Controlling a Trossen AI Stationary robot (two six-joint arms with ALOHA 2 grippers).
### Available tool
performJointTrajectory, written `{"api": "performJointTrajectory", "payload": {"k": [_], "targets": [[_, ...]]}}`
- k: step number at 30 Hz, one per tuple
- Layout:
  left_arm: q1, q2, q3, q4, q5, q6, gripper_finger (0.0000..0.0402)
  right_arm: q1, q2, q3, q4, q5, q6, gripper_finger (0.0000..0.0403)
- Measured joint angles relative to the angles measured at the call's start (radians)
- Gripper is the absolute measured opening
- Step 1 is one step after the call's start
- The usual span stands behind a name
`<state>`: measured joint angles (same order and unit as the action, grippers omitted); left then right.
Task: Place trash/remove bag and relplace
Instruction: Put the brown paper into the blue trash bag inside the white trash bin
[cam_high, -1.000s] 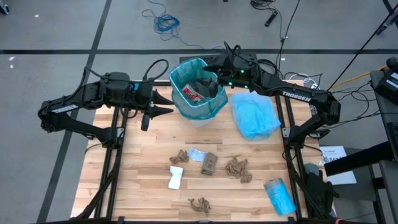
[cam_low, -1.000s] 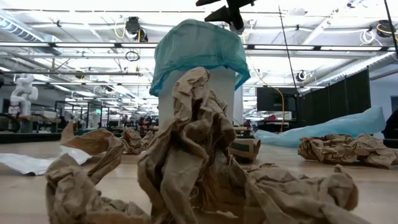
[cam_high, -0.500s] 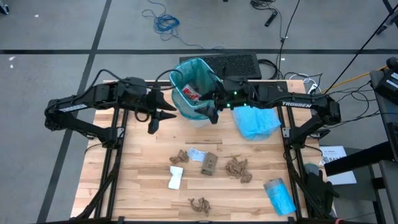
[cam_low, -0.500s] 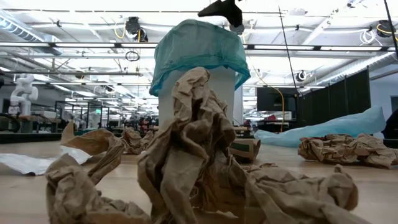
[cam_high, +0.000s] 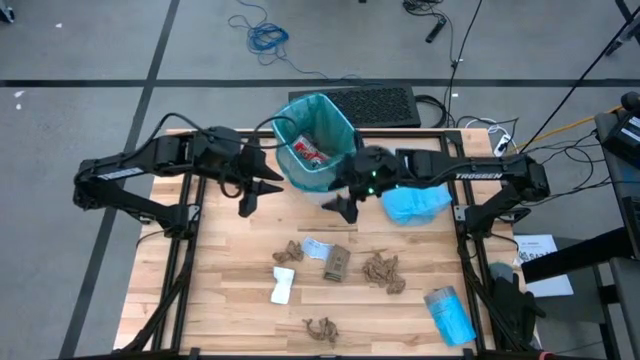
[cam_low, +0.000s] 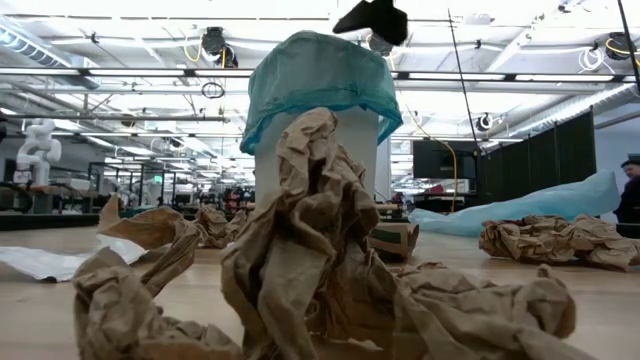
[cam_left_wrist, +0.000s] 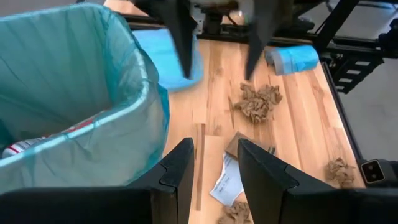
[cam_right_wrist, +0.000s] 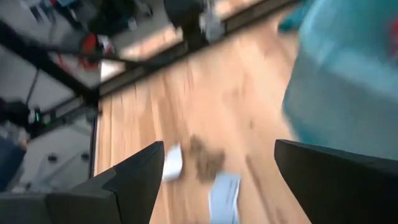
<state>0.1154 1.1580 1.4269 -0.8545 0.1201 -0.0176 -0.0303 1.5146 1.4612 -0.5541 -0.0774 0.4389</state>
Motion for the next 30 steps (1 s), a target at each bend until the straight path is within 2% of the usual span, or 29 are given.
{"api": "performJointTrajectory", "payload": {"k": [6, 13, 17, 21, 30], "targets": [[0.0, -0.032, 0.0, 0.108, 0.014, 0.025, 0.0121, 0.1, 0.0, -0.037, -0.127, 0.067, 0.068, 0.0297], [0.0, -0.057, 0.0, 0.306, 0.069, 0.044, 0.0121, 0.194, 0.0, -0.194, -0.179, 0.075, 0.219, 0.0297], [0.0, -0.058, -0.004, 0.331, 0.084, 0.051, 0.0121, 0.238, 0.0, -0.302, -0.178, 0.075, 0.312, 0.0297], [0.002, -0.072, -0.061, 0.354, 0.086, 0.042, 0.0121, 0.295, 0.0, -0.386, -0.155, 0.073, 0.4, 0.0297], [0.006, -0.073, -0.097, 0.338, 0.086, -0.002, 0.0121, 0.399, -0.033, -0.432, -0.158, 0.073, 0.553, 0.0297]]}}
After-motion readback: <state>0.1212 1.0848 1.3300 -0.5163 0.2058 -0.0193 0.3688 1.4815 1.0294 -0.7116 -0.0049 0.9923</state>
